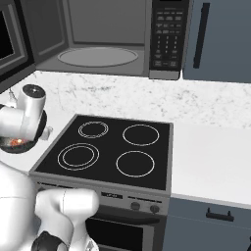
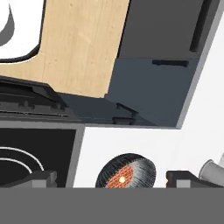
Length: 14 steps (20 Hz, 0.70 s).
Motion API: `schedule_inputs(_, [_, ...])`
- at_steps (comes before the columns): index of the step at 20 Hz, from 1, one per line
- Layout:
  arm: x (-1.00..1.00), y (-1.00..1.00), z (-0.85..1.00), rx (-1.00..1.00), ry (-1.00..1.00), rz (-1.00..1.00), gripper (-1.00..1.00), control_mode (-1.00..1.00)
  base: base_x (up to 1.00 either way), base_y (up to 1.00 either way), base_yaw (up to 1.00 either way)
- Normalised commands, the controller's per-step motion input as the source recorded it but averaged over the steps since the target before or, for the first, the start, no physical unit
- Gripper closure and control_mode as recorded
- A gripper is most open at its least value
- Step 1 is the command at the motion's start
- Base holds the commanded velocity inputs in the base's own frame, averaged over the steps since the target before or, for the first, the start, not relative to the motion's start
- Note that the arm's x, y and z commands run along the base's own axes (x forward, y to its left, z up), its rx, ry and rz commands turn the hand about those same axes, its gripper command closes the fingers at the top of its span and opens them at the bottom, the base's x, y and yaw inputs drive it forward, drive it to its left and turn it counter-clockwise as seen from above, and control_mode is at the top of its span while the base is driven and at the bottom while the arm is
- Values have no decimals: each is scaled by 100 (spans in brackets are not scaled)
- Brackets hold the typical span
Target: Open the microwave, place the bowl with waffle inside the microwave, then close the microwave door and turn it on.
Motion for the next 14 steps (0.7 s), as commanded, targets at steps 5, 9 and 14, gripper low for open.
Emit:
schedule_inputs(5, [54,39,-46,-2,12,2,-100,-100,0,0,0])
schedule_inputs(9, [58,33,-40,0,16,4,-100,-100,0,0,0])
schedule_inputs(14, [47,40,-23,-1,13,1,-100,-100,0,0,0])
